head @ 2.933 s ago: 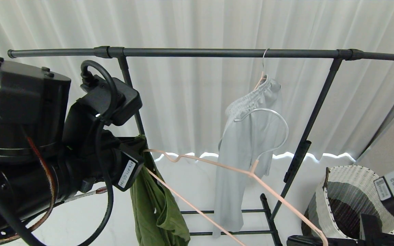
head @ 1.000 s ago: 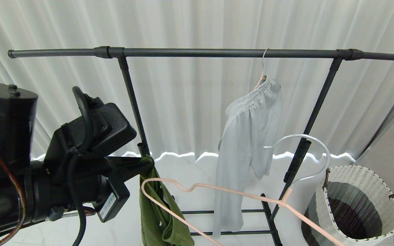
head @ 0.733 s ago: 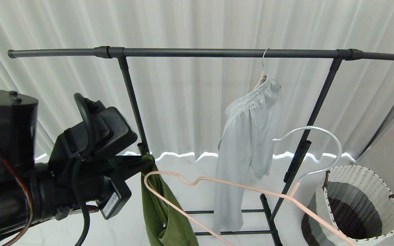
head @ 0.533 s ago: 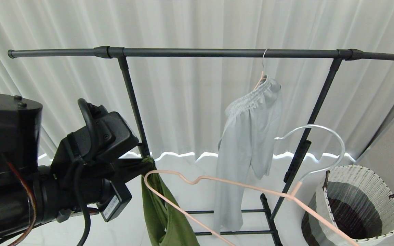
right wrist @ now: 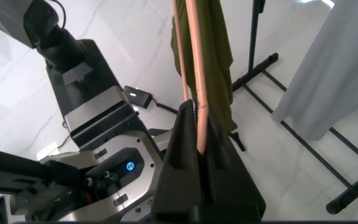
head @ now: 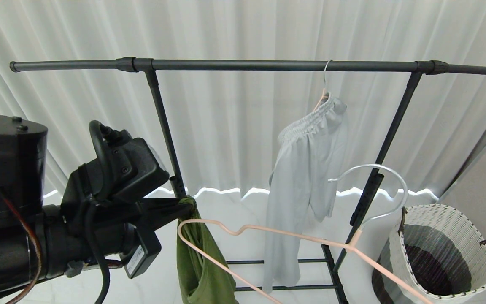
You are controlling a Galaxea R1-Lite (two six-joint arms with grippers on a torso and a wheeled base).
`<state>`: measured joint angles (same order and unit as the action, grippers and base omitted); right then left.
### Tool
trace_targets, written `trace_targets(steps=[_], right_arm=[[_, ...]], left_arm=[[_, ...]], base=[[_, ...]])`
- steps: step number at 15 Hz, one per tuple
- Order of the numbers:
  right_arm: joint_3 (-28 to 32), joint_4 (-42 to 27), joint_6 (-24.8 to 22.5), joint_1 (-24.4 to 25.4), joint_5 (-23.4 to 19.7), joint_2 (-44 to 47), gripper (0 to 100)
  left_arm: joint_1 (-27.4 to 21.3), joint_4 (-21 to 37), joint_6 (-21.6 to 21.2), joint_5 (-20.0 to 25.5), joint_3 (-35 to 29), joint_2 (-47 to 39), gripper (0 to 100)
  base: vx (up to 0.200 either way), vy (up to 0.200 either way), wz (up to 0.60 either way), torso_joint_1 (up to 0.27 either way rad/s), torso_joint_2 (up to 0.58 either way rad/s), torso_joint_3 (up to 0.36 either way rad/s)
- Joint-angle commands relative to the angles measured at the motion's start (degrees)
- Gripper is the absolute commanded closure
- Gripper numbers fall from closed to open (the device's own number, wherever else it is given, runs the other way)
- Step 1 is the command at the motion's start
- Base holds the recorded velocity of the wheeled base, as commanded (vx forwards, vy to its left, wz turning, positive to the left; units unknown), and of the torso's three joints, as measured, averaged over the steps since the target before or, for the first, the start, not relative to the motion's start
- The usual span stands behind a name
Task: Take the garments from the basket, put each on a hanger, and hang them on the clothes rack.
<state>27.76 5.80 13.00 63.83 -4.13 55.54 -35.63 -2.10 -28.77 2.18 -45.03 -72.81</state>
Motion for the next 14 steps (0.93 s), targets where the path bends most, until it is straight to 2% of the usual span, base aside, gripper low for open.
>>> trace_targets(steps=[1,6,11,14], right_arm=[[0.0,-0.1,0.0,-0.3,0.0,-0.8,100],[0.1,-0.1,-0.2,-0.4,0.0,-0.5,100],[0.2,-0.1,-2.2,-4.7,-0.3,-0.5,100],[0.4,0.3,-3.2,-4.1,-0.9,1.7,100]], left_arm=[[1.3,0.0,-0.1,-0.1,0.2,-0.2,100],[1.3,0.0,-0.1,-0.1,0.1,0.0,100],[1.0,0.0,-0.1,0.2,-0.1,0.0,100],[0.4,-0.1,-0.1,0.3,-0.6,0.0,100]], base=[[0.000,0.000,0.00,0.000,0.00,0.000],[0.000,0.000,0.00,0.000,0.00,0.000],[0.000,0.000,0.00,0.000,0.00,0.000],[0.000,0.000,0.00,0.000,0.00,0.000]])
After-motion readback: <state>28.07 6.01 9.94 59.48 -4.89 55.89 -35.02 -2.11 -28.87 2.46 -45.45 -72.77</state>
